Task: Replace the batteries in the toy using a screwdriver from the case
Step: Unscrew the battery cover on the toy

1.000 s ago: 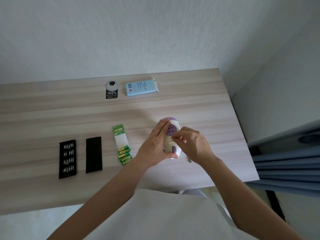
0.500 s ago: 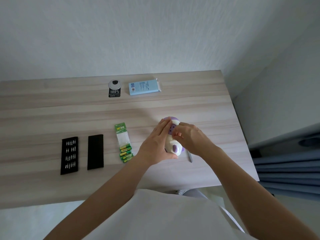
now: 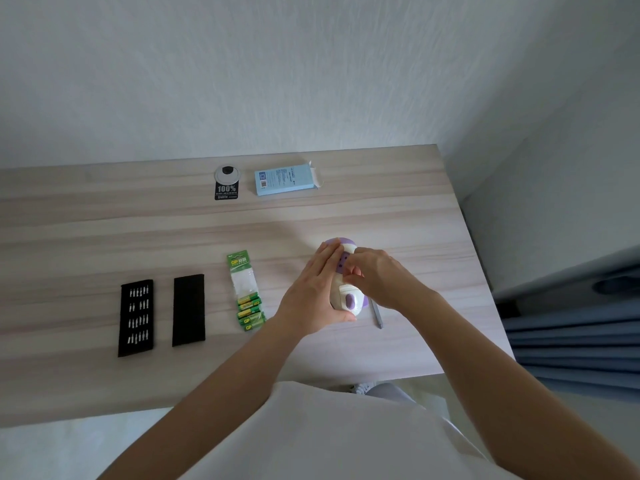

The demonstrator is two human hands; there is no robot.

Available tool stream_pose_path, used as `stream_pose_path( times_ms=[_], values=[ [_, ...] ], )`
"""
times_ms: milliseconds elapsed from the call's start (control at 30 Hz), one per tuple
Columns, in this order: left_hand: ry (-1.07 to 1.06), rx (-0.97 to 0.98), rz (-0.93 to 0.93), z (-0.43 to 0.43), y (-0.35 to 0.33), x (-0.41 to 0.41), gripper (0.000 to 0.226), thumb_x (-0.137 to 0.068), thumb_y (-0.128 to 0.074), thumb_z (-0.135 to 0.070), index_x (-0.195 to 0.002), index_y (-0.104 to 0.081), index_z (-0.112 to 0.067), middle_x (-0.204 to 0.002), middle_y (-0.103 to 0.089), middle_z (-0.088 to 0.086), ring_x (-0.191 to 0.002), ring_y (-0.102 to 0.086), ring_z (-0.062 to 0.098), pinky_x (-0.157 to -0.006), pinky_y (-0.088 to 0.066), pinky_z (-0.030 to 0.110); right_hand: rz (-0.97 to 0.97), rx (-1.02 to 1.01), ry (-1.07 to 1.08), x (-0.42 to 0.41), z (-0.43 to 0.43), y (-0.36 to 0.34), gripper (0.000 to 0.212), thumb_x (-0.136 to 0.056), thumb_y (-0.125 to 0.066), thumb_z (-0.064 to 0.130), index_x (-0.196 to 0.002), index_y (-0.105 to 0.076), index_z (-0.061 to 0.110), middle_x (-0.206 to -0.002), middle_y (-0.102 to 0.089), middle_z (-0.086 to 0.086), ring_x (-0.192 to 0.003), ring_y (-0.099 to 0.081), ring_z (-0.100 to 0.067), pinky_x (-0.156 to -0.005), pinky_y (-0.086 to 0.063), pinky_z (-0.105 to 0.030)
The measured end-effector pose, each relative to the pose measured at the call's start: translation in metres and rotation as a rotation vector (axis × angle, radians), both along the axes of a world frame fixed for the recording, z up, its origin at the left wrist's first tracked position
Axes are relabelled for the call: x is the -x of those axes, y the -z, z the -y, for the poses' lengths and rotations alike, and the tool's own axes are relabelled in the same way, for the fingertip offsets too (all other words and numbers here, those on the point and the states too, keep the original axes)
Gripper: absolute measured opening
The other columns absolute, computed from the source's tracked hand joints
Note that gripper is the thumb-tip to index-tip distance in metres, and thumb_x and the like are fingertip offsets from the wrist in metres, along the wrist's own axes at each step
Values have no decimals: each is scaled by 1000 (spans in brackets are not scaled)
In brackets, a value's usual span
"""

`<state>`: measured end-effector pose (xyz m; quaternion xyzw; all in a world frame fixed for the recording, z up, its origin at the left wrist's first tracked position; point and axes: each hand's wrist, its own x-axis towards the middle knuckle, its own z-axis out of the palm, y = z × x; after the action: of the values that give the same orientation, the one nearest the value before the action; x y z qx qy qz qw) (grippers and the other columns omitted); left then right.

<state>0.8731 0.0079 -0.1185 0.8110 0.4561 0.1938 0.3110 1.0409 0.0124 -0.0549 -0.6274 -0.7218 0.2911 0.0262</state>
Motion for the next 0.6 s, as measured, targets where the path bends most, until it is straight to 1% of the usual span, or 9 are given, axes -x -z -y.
stream_pose_path(
  times_ms=[100, 200, 267, 400, 467, 533, 600],
  values=[
    [0, 1, -1, 0, 0, 0, 121, -61, -91, -39, -156, -23, -7, -162, -13, -7, -152, -10, 11, -120, -16, 21, 13, 5, -22, 0, -1, -1, 17, -98, -56, 21, -94, -69, 11, -91, -54, 0, -85, -54, -21, -76, -47, -34],
    [-3, -5, 5, -1, 1, 1, 120, -61, -90, -39, -156, -24, -8, -160, -12, -11, -152, -11, 11, -120, -15, 20, 7, 10, -20, -1, -1, -3, 18, -98, -57, 22, -97, -71, 12, -97, -61, -4, -89, -59, -23, -78, -50, -36],
    [-11, -10, 17, 0, 1, 0, 119, -61, -89, -39, -156, -25, -8, -161, -14, -9, -153, -12, 11, -120, -17, 20, -10, 25, -16, -2, 0, -1, 15, -96, -59, 22, -95, -71, 13, -98, -63, -3, -90, -60, -22, -80, -52, -37],
    [-26, -21, 26, 1, 2, -4, 116, -62, -89, -38, -154, -28, -5, -163, -21, 0, -152, -15, 14, -119, -20, 20, -62, 22, 18, -7, 7, 3, 4, -92, -66, 19, -92, -65, 15, -94, -56, 6, -87, -59, -19, -79, -51, -33],
    [-37, -30, 32, 1, 3, -4, 116, -60, -89, -39, -154, -30, -5, -163, -23, 2, -152, -16, 13, -119, -21, 19, -83, 13, 22, -8, 9, 4, 6, -90, -68, 18, -89, -62, 16, -91, -55, 8, -84, -58, -19, -77, -50, -32],
    [-35, -18, 26, 1, 5, -3, 118, -59, -89, -42, -154, -30, -6, -164, -22, 1, -153, -14, 11, -119, -21, 19, -130, 26, 35, -8, 12, 3, 11, -90, -68, 19, -85, -58, 21, -86, -54, 12, -81, -57, -17, -76, -49, -33],
    [-32, -12, 21, 0, 7, -2, 117, -59, -85, -47, -154, -30, -6, -164, -21, 1, -153, -12, 11, -120, -20, 19, -120, 43, 36, -4, 15, 2, 12, -91, -65, 21, -86, -55, 21, -87, -57, 9, -81, -57, -20, -76, -50, -36]
  ],
)
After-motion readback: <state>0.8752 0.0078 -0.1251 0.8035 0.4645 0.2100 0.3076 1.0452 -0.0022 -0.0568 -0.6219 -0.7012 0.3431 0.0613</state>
